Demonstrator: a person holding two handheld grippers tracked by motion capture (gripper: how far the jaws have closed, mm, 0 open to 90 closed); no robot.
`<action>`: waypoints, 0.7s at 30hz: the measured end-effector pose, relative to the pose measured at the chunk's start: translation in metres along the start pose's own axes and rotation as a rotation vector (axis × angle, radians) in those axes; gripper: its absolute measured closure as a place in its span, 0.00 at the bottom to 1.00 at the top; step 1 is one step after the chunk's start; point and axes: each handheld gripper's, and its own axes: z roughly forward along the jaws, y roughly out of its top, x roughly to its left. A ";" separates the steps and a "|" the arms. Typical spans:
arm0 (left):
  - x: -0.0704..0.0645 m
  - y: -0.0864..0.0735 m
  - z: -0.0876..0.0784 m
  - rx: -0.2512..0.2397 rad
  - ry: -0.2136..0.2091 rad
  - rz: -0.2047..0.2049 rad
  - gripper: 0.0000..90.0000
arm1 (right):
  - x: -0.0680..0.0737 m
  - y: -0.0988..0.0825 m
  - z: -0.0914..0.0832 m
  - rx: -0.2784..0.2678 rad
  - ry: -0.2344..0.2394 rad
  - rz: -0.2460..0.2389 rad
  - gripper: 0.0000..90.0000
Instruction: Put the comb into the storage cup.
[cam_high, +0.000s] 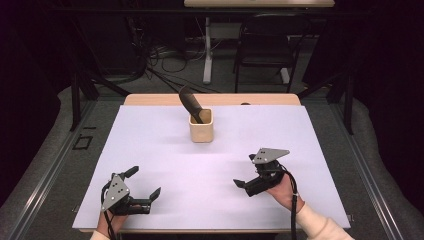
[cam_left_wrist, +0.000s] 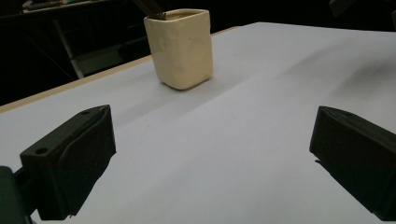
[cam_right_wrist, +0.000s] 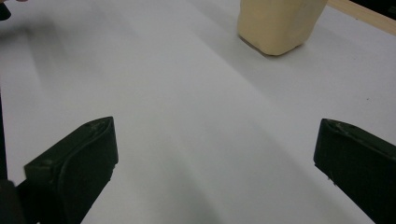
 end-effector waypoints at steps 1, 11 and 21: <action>0.000 0.000 0.000 0.000 0.000 0.000 0.00 | 0.001 -0.002 -0.001 -0.006 -0.002 -0.005 0.00; 0.000 0.000 -0.001 0.001 0.002 0.003 0.00 | 0.006 -0.019 -0.012 -0.002 -0.023 0.013 0.00; 0.000 0.000 -0.001 0.001 0.008 -0.004 0.00 | 0.014 -0.031 -0.019 -0.017 -0.019 -0.017 0.00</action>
